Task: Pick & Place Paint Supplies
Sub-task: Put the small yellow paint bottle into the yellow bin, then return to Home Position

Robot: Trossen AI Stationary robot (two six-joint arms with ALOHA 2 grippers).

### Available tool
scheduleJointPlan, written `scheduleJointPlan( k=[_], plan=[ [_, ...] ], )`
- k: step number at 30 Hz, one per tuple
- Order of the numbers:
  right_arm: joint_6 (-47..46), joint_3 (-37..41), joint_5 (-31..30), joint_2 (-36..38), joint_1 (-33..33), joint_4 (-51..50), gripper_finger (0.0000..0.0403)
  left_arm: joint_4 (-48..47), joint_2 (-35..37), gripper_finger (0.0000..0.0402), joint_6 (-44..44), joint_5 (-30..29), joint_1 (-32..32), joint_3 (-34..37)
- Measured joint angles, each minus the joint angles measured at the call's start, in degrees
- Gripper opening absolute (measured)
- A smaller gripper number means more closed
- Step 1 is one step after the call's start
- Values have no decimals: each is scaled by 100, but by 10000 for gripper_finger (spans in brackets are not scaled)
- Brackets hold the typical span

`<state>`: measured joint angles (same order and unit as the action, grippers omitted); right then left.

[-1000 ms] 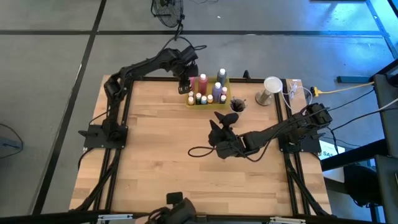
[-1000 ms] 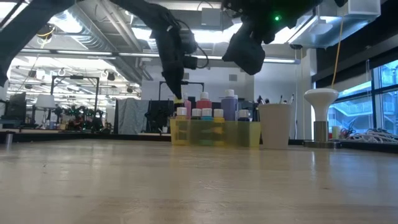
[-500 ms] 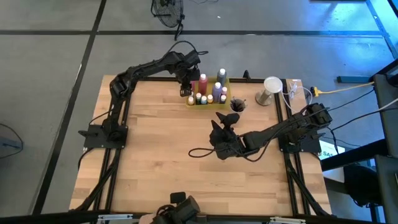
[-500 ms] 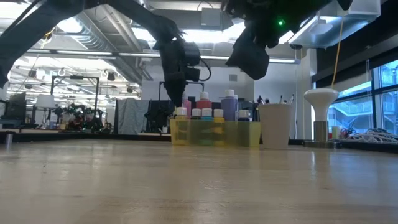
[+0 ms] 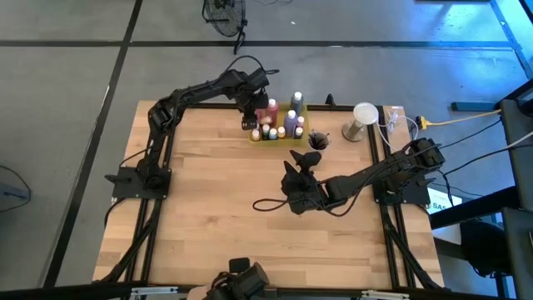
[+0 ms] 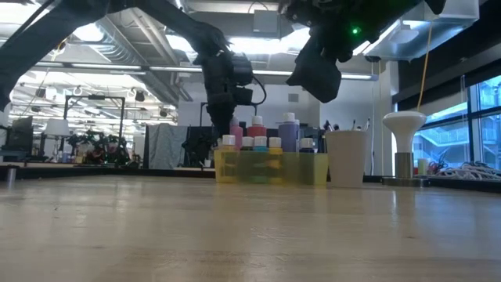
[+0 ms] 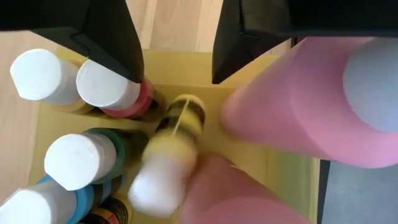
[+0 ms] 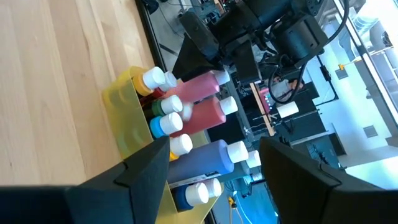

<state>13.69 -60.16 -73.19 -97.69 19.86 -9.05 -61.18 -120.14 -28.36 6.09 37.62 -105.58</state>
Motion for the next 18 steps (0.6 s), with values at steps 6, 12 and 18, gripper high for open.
scheduleJointPlan(
  k=[6, 12, 18],
  plan=[
    [0, 0, 2, 0, 0, -2, 250, 17, 0, 188, 11, 0, -6, 0],
    [0, 0, 0, 0, 0, -21, 250, 17, 0, 182, 11, -3, -6, 0],
    [5, 0, -4, 0, 0, -23, 250, 10, 11, 181, 11, -142, -8, 0]
  ],
)
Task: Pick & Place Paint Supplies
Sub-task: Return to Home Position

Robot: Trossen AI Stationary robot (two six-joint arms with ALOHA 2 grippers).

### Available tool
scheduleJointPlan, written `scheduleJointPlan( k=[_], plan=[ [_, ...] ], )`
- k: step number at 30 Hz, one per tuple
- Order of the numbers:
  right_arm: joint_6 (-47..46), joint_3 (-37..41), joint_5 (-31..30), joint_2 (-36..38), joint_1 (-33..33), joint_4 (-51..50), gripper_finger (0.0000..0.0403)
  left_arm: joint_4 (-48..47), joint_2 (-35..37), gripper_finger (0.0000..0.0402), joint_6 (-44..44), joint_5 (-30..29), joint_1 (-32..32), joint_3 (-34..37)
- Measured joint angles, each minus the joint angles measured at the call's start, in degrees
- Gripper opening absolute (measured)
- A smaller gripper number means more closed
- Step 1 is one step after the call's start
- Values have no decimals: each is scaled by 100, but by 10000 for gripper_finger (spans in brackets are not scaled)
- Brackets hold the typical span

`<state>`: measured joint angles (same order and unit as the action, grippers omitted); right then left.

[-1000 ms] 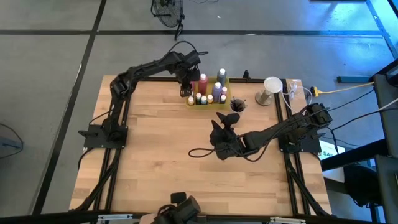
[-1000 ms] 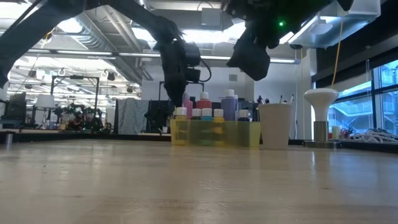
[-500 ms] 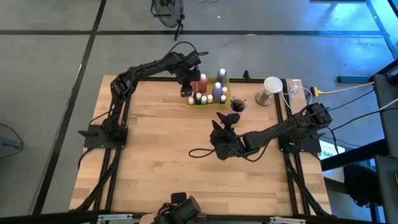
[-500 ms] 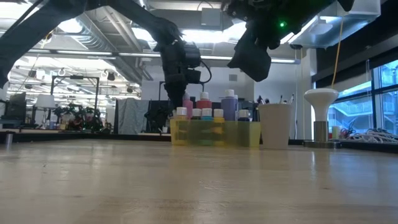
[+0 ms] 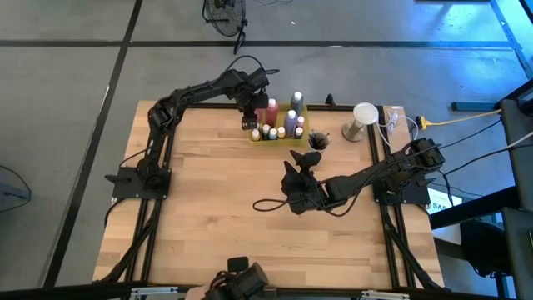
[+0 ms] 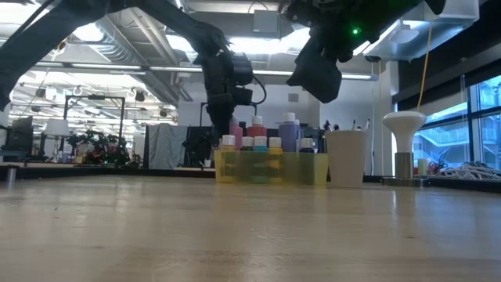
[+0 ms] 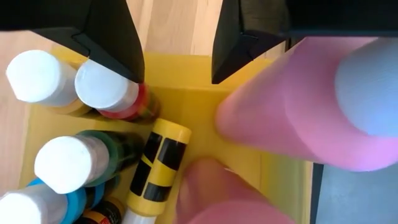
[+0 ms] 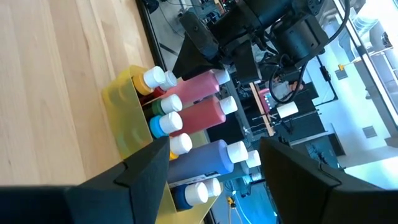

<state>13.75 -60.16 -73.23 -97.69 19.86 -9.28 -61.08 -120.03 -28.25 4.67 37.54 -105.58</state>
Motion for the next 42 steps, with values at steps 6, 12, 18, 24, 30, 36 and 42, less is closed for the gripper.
scheduleJointPlan(
  k=[6, 12, 18, 24, 30, 36, 42],
  plan=[
    [288, 2, -3, 34, 0, -41, 250, -454, 238, 176, 14, -145, 0, -203],
    [304, 1, -48, 297, -2, -253, 250, -1208, 729, 166, 266, -239, -4, -549],
    [-313, 0, -65, 698, -2, -826, 250, -1856, 1514, 152, 419, -210, -4, -564],
    [-691, 0, 261, 782, 42, -1005, 250, -2414, 2347, 136, 510, 63, 17, -562],
    [-719, 2, 477, 780, 6, -1176, 250, -2606, 3196, 124, 506, 395, 89, -562],
    [-709, 2, 446, 780, -20, -1337, 250, -2623, 3886, 109, 510, 398, 126, -560],
    [-911, 2, 434, 780, -224, -1490, 243, -2622, 4528, 94, 644, 404, 126, -182]
  ],
)
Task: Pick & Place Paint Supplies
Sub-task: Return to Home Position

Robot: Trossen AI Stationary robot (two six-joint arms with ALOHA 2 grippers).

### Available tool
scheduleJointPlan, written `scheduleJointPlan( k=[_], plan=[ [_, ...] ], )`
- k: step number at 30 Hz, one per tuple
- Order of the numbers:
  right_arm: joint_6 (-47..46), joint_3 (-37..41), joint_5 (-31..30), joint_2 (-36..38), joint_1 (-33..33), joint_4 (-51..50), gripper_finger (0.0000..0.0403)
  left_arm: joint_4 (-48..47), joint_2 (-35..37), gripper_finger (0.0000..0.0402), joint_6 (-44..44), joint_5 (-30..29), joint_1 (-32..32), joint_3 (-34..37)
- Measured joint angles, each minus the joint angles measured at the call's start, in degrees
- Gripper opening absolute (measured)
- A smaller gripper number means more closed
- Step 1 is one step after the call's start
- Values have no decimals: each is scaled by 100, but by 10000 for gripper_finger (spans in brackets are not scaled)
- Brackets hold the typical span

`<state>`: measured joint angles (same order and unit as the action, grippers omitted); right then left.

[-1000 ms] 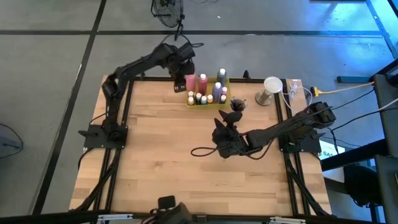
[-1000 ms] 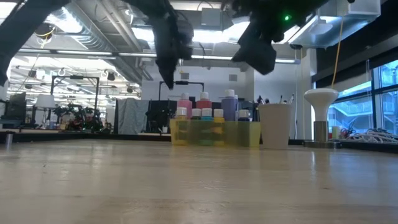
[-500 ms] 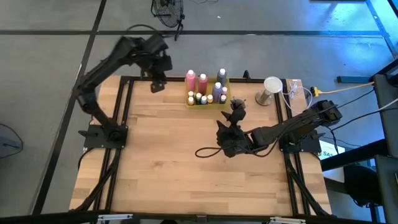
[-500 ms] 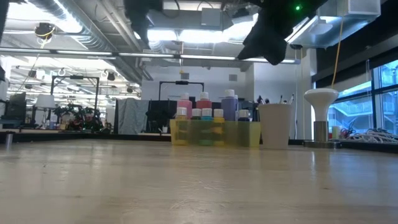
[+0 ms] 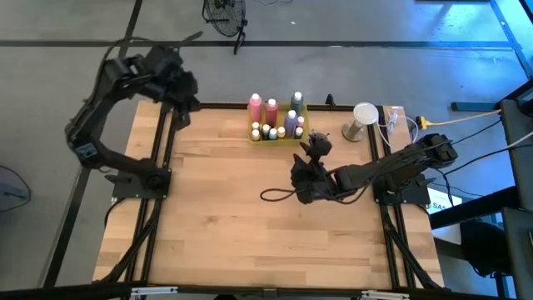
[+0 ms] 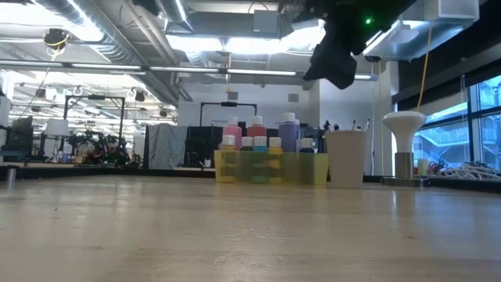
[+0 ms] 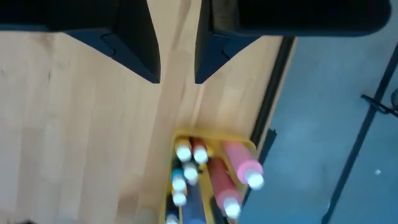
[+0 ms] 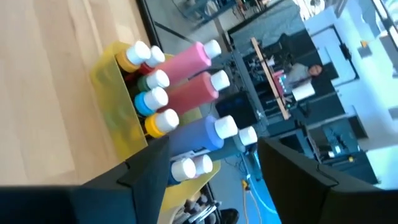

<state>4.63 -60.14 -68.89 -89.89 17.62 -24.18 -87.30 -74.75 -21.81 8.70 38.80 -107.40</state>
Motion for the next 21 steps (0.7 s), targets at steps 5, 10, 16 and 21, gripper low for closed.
scheduleJointPlan(
  k=[5, 10, 16, 21],
  plan=[
    [-416, 0, -5, 0, -36, -357, 188, 81, 908, 74, -110, -1, 1, 1178],
    [-420, 0, 129, 215, -51, -819, 68, 751, 2101, 44, -439, -4, 1, 2698],
    [-731, -2, 532, 844, -273, -1636, 6, 1872, 3528, 6, -674, 19, 1, 4226],
    [-1180, -2, 1503, 1763, -683, -2479, 3, 2018, 4282, 2, -459, 474, -1, 4816]
  ],
)
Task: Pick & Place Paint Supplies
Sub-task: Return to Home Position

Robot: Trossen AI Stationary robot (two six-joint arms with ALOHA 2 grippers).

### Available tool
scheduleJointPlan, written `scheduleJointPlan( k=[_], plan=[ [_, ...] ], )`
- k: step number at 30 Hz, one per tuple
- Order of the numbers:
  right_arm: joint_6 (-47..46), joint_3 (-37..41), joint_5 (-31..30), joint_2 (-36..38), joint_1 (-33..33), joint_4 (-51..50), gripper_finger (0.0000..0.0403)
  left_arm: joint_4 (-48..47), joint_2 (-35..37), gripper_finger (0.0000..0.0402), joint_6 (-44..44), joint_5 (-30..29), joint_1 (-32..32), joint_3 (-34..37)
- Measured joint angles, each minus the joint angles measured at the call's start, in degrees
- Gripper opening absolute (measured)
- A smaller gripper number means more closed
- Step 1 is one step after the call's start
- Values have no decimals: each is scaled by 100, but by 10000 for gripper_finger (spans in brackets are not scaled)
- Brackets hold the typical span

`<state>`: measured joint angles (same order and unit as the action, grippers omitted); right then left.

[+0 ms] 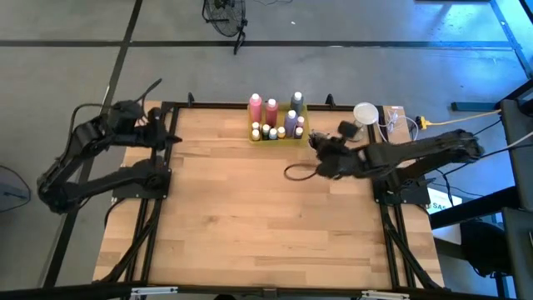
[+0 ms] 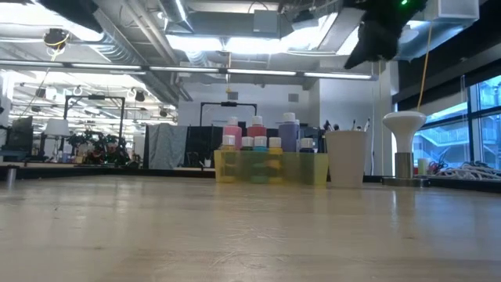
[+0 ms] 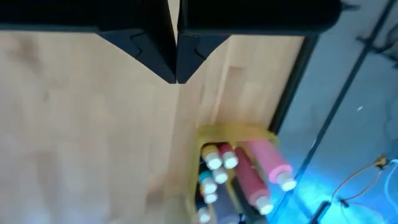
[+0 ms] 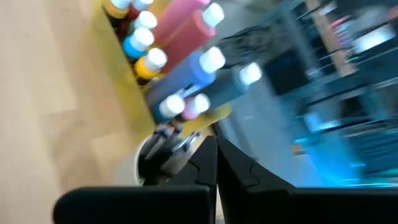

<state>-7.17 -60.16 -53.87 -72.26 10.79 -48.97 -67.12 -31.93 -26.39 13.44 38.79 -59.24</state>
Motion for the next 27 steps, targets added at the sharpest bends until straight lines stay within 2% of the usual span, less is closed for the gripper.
scheduleJointPlan(
  k=[4, 8, 10, 12, 15, 18, 22, 25, 27],
  plan=[
    [139, 23, 1144, 744, -391, -156, 2, 378, 407, 2, 580, 338, 0, 307],
    [823, 421, 2587, 1559, -786, 359, 1, 1320, 960, 3, 1566, 106, 0, 805],
    [1191, 816, 3568, 1991, -979, 923, 1, 2077, 1262, 3, 2489, -318, 2, 1161],
    [1388, 1324, 4323, 2420, -1134, 1671, 1, 2764, 1599, 2, 3037, -423, 4, 1553],
    [1549, 2302, 5018, 2984, -1259, 3059, 1, 3653, 2097, 2, 3481, 115, -6, 2211],
    [1640, 3393, 5158, 3341, -1323, 4586, 1, 4458, 2633, 2, 3757, 619, -6, 2974],
    [1352, 4545, 5062, 3412, -1402, 6649, 0, 5294, 3192, 1, 4119, 772, -4, 3899],
    [1292, 5044, 5027, 3320, -1474, 7886, 0, 5668, 3167, 2, 4104, 923, -31, 4261],
    [1200, 5175, 4821, 3275, -1538, 8349, 0, 5878, 3117, 2, 3921, 888, -64, 4390]
  ],
)
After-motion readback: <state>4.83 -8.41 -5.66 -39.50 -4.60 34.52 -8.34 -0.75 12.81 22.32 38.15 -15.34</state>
